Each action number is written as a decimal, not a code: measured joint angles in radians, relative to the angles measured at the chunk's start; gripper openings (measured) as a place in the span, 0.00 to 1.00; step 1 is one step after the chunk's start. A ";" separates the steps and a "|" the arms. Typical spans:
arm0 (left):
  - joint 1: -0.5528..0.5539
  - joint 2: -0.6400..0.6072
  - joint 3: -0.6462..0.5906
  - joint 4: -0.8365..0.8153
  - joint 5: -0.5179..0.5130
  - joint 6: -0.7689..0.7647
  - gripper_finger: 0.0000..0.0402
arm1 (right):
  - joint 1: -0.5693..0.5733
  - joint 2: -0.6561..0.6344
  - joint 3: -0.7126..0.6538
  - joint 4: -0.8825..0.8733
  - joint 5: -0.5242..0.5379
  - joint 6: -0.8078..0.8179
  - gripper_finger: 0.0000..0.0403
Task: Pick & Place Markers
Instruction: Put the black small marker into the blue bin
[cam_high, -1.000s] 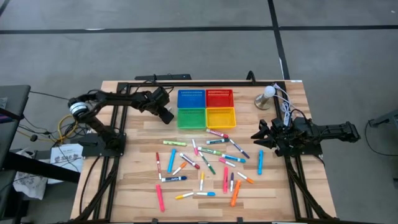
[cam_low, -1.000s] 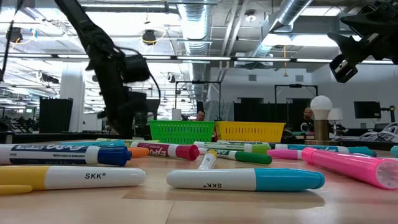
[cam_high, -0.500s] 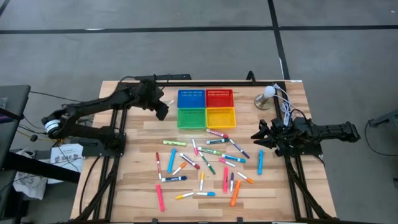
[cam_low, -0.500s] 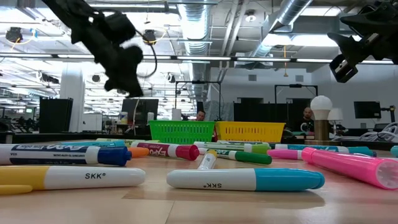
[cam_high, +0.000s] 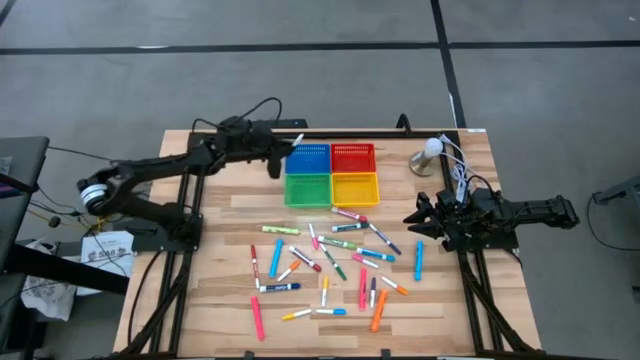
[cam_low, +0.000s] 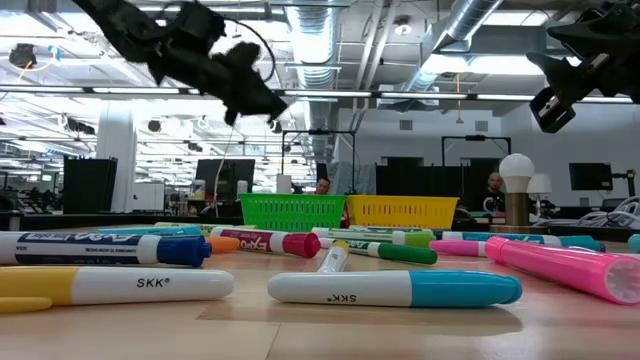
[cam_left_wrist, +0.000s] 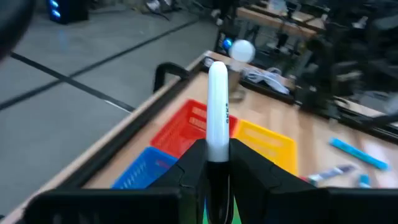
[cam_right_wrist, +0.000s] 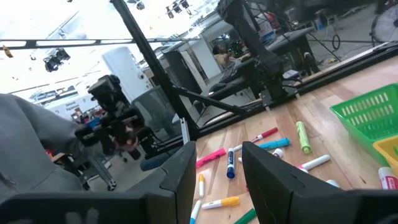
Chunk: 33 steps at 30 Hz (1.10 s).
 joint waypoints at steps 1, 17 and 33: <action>0.000 0.031 0.000 0.036 -0.002 0.000 0.14 | 0.000 0.000 0.000 0.000 0.000 0.000 0.30; 0.000 0.446 0.294 -0.035 -0.008 0.077 0.15 | 0.000 0.000 0.000 0.000 -0.002 0.000 0.30; 0.000 0.500 0.297 -0.227 -0.050 0.157 0.15 | 0.000 0.000 0.000 0.000 0.001 0.000 0.30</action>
